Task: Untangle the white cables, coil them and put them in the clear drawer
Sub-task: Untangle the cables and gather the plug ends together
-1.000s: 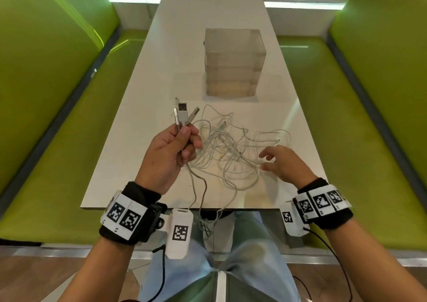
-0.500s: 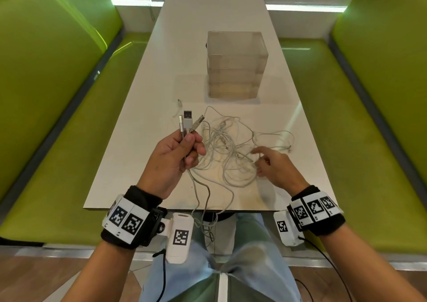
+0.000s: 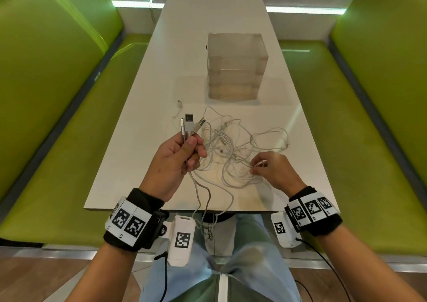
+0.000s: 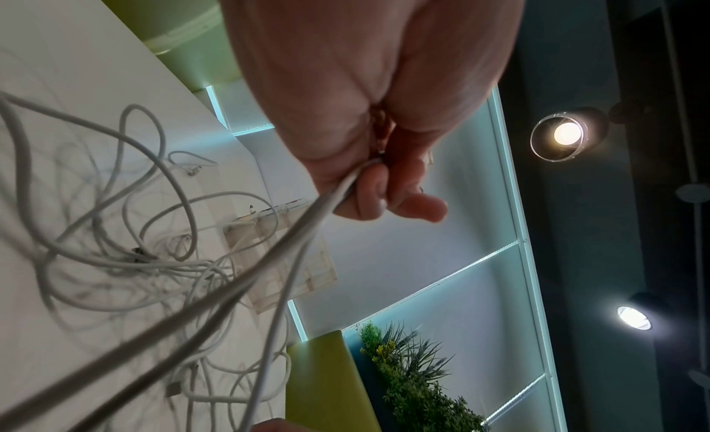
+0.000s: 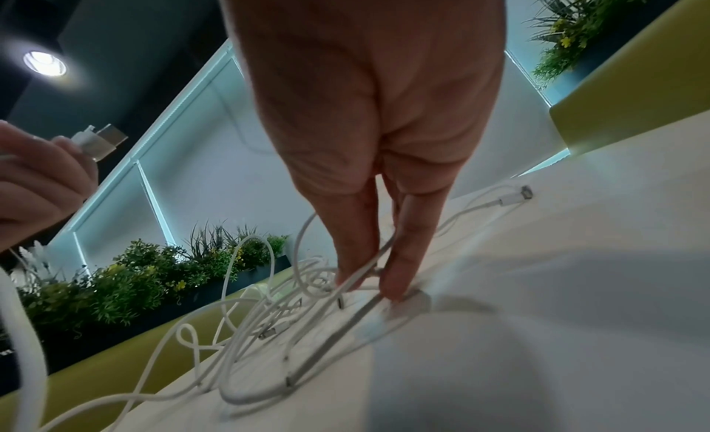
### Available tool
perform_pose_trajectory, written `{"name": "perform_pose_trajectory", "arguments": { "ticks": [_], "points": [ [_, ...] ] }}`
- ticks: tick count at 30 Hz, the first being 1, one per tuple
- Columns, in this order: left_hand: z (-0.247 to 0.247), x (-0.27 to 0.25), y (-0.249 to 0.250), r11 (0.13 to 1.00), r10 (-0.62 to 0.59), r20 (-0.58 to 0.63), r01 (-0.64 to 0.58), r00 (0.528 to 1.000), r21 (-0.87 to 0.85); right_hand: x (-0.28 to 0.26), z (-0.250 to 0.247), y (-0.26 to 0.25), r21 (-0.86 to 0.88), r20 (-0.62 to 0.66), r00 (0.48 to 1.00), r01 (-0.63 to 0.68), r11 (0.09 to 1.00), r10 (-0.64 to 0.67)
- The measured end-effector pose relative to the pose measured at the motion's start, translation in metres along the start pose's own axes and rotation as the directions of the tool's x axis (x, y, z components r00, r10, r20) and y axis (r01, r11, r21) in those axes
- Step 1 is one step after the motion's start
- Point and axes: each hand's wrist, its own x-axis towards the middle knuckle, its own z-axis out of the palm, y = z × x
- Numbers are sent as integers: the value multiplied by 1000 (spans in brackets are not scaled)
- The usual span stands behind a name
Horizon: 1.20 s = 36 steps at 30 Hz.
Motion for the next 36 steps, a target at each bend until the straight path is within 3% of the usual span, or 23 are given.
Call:
{"name": "perform_pose_trajectory", "arguments": {
  "ticks": [5, 8, 12, 20, 22, 25, 29, 34, 36],
  "points": [
    [0, -1, -1, 1000, -5, -4, 5, 1000, 5, -6, 4, -5, 18, -90, 991, 100, 995, -98],
    [1, -1, -2, 1000, -10, -4, 10, 1000, 7, -9, 7, -13, 142, -112, 993, 52, 989, -37],
    [0, -1, -3, 1000, -6, 7, 6, 1000, 6, 0, 14, -11, 118, -147, 989, -9, 993, 27],
    [-3, -1, -4, 1000, -8, 10, 8, 1000, -1, -6, 18, -6, 230, -216, 976, 90, 969, -40],
    [-2, 0, -5, 1000, -13, 4, 13, 1000, -4, -7, 18, -4, 152, -202, 974, 134, 979, -102],
    [0, 0, -5, 1000, -16, 4, 16, 1000, 0, -3, 22, 0, -124, -166, 958, 214, 969, -233],
    [0, 0, -5, 1000, -14, 2, 14, 1000, 0, -1, 24, 1, -240, -184, 950, 206, 949, -252],
    [-1, 0, -6, 1000, -10, 1, 10, 1000, 13, 1, 12, -9, -448, -373, 809, 272, 852, -454],
    [-1, 1, -6, 1000, -8, -6, 9, 1000, 24, 4, 5, -12, -454, -371, 794, 299, 839, -483]
  ]
}}
